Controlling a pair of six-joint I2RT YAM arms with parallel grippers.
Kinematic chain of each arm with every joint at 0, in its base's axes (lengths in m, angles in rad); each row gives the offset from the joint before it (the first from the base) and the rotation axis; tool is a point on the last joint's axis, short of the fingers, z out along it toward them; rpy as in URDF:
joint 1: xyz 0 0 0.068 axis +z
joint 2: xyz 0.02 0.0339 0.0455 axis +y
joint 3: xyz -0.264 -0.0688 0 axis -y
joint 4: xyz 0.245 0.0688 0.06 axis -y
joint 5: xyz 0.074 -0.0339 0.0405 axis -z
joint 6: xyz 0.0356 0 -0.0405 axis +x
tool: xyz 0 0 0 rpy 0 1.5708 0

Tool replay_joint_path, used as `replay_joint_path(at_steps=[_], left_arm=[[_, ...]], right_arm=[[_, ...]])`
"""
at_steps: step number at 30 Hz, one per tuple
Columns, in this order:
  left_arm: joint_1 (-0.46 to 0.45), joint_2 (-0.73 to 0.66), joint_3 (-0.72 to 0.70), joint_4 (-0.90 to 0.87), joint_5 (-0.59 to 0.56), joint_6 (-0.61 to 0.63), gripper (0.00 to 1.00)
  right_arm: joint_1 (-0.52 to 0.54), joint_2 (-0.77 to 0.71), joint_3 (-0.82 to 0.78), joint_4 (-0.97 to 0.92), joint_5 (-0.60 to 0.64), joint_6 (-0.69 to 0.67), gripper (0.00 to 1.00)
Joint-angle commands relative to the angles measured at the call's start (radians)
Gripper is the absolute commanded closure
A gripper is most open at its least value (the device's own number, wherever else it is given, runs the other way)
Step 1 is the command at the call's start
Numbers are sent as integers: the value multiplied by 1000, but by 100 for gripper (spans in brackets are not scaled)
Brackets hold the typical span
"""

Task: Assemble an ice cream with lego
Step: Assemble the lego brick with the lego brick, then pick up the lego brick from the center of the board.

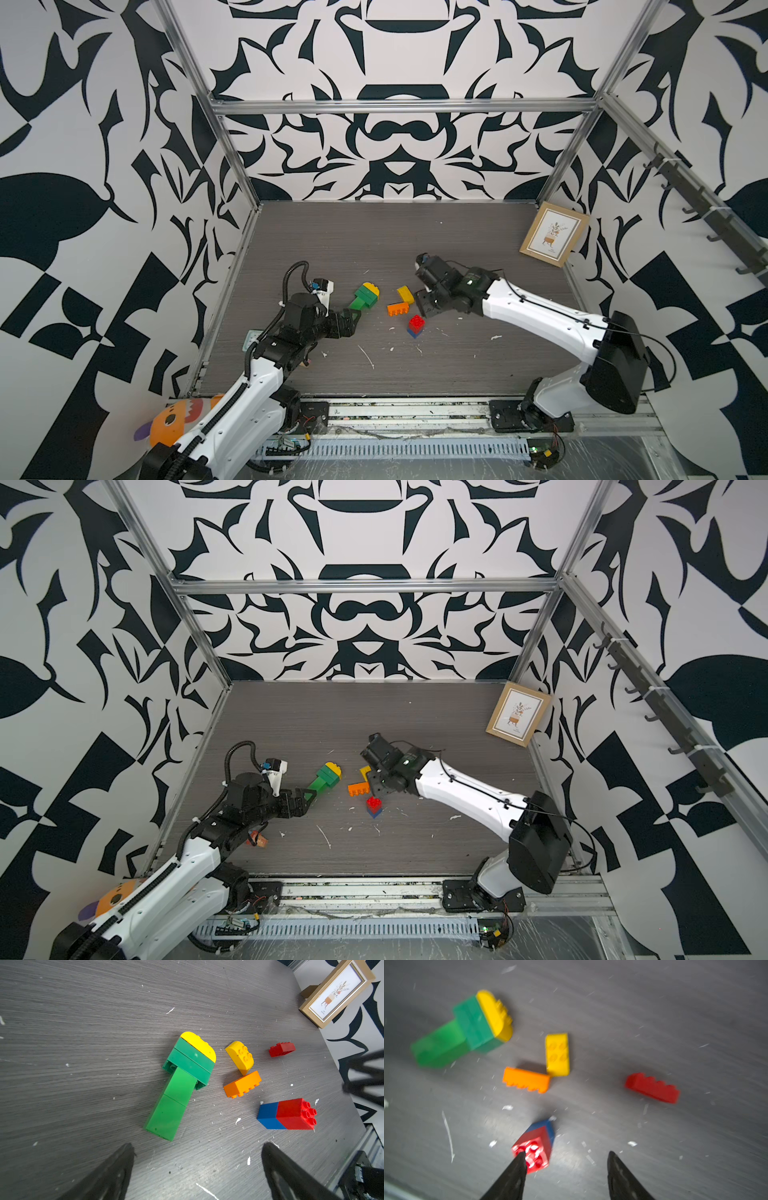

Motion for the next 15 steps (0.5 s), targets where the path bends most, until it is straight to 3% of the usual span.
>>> replay_joint_path(at_steps=[1,7,15], left_arm=[[-1,-7,-16,-4,-9,-10,1],[0,-6,-16,-4,-7,-10,1],[-1,0,-14,-4,-13,-11,1]], right_arm=[[-162,53,15,17,-87,-122,36],[-360,230,76,123,-208,-222,35],[-423,392,130,219,-316,-237,35]])
